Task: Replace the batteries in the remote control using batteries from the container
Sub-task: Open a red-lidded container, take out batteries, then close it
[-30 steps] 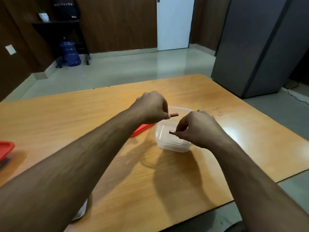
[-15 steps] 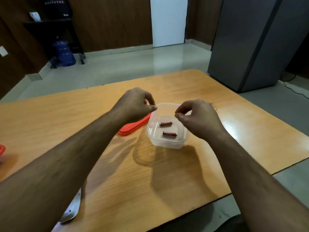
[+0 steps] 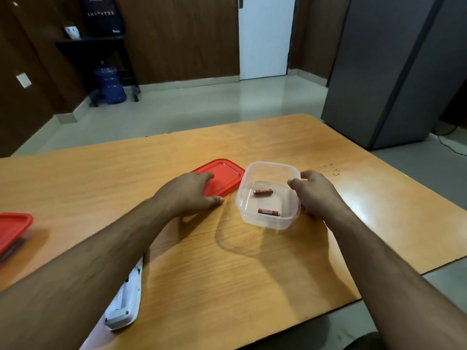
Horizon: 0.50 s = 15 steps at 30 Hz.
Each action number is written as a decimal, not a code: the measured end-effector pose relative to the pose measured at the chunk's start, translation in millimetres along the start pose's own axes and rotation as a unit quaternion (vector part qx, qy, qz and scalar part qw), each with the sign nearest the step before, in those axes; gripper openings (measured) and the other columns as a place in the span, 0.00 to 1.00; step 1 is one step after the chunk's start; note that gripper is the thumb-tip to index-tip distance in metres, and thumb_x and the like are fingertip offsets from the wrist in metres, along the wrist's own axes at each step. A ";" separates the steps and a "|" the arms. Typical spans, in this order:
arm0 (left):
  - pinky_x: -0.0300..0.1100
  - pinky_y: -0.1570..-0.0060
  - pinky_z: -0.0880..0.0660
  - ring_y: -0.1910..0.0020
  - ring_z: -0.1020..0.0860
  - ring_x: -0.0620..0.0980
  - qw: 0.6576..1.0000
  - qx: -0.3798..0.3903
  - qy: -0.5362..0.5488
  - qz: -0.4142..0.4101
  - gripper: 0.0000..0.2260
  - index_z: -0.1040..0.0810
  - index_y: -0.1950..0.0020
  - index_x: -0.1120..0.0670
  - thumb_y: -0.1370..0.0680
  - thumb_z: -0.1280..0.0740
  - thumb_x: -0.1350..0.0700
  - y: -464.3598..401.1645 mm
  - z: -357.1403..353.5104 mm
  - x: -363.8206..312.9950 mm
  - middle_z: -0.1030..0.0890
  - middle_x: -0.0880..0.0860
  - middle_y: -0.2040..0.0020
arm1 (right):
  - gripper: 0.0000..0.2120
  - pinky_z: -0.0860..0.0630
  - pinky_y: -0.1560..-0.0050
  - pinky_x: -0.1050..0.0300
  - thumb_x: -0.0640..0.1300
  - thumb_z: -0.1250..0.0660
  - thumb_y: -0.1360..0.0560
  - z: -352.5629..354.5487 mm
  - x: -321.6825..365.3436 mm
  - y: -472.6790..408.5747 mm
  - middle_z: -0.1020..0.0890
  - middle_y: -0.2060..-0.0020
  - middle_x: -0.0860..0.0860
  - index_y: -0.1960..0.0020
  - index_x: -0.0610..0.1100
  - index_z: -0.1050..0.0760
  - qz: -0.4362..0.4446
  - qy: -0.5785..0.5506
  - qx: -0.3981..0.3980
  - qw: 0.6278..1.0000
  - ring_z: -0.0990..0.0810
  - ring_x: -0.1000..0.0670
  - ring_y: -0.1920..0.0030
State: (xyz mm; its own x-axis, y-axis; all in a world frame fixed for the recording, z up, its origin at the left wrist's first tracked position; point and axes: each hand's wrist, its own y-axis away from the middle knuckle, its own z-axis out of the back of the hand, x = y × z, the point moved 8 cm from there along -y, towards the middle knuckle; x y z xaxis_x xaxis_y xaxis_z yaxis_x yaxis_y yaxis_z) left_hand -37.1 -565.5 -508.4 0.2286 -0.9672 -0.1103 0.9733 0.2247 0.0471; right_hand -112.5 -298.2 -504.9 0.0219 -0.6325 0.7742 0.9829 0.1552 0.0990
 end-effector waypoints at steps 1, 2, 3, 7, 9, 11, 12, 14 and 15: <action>0.47 0.45 0.26 0.37 0.26 0.53 1.000 -0.003 -0.023 -0.006 0.36 0.36 0.26 0.46 0.29 0.36 0.31 0.3 0.5 -0.7 0.26 0.51 0.31 | 0.17 0.21 0.51 0.46 0.47 0.39 0.24 -1.8 0.2 -0.6 0.18 0.47 0.41 0.39 0.41 0.24 0.000 0.002 0.006 1.000 0.19 0.38 0.50; 0.47 0.47 0.24 0.40 0.24 0.53 0.999 -0.008 -0.049 -0.015 0.33 0.33 0.28 0.47 0.28 0.37 0.32 0.8 2.0 -1.8 0.23 0.52 0.34 | 0.15 0.21 0.58 0.48 0.46 0.40 0.25 -3.3 0.2 -1.0 0.18 0.51 0.42 0.42 0.41 0.24 0.000 0.002 0.012 1.000 0.19 0.38 0.53; 0.48 0.50 0.23 0.45 0.22 0.53 0.997 -0.012 -0.076 -0.027 0.30 0.30 0.31 0.48 0.27 0.38 0.32 1.5 4.0 -3.9 0.20 0.52 0.39 | 0.13 0.23 0.65 0.52 0.45 0.41 0.25 -4.6 0.0 -1.5 0.19 0.54 0.42 0.45 0.42 0.24 0.001 0.002 0.016 1.000 0.19 0.39 0.58; 0.46 0.63 0.23 0.63 0.23 0.49 0.984 -0.020 -0.149 -0.093 0.17 0.25 0.44 0.52 0.22 0.40 0.40 6.4 15.0 -19.9 0.22 0.50 0.60 | 0.10 0.31 0.76 0.60 0.43 0.43 0.24 -6.8 -0.4 -3.6 0.21 0.63 0.43 0.52 0.40 0.25 0.011 0.008 0.014 1.000 0.22 0.44 0.71; 0.44 0.67 0.25 0.68 0.25 0.47 0.985 -0.053 -0.135 -0.098 0.13 0.24 0.47 0.53 0.20 0.42 0.46 8.9 32.5 -22.1 0.24 0.49 0.64 | 0.10 0.31 0.78 0.60 0.43 0.43 0.23 -7.7 0.5 -3.7 0.20 0.63 0.43 0.52 0.40 0.25 0.015 0.004 0.017 1.000 0.21 0.44 0.72; 0.44 0.69 0.27 0.70 0.24 0.49 0.981 -0.155 -0.076 -0.093 0.13 0.23 0.46 0.55 0.20 0.44 0.50 16.4 63.9 -20.2 0.22 0.51 0.65 | 0.11 0.29 0.78 0.60 0.43 0.44 0.23 -9.4 0.7 -3.5 0.20 0.62 0.42 0.51 0.40 0.25 0.016 -0.005 0.024 1.000 0.20 0.43 0.71; 0.45 0.68 0.26 0.69 0.24 0.52 0.970 -0.223 -0.039 -0.093 0.14 0.23 0.45 0.57 0.20 0.44 0.51 23.5 82.7 -18.3 0.20 0.54 0.63 | 0.11 0.28 0.77 0.59 0.43 0.44 0.23 -10.0 0.4 -3.1 0.19 0.62 0.41 0.51 0.40 0.24 0.015 -0.011 0.026 0.999 0.19 0.42 0.71; 0.45 0.67 0.23 0.67 0.22 0.53 0.940 -0.326 0.075 -0.069 0.13 0.22 0.43 0.59 0.19 0.43 0.54 39.7 113.0 -12.6 0.20 0.55 0.60 | 0.11 0.27 0.75 0.57 0.43 0.43 0.24 -10.7 -0.2 -2.3 0.19 0.61 0.41 0.52 0.40 0.24 0.012 -0.025 0.034 0.999 0.19 0.40 0.69; 0.42 0.67 0.24 0.66 0.22 0.50 0.923 -0.350 0.152 -0.042 0.12 0.22 0.43 0.58 0.18 0.41 0.55 43.2 119.7 -8.6 0.20 0.53 0.59 | 0.11 0.27 0.74 0.56 0.43 0.43 0.23 -11.0 -0.3 -1.7 0.19 0.61 0.40 0.52 0.40 0.24 0.009 -0.030 0.040 0.999 0.20 0.40 0.68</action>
State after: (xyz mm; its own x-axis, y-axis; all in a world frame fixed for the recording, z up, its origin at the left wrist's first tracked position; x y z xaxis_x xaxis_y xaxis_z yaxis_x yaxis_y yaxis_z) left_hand 0.5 -561.6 -386.6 0.0439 -0.9311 -0.3622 0.7386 0.2744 -0.6157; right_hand -112.2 -306.6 -512.1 0.0261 -0.5821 0.8127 0.9648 0.2274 0.1320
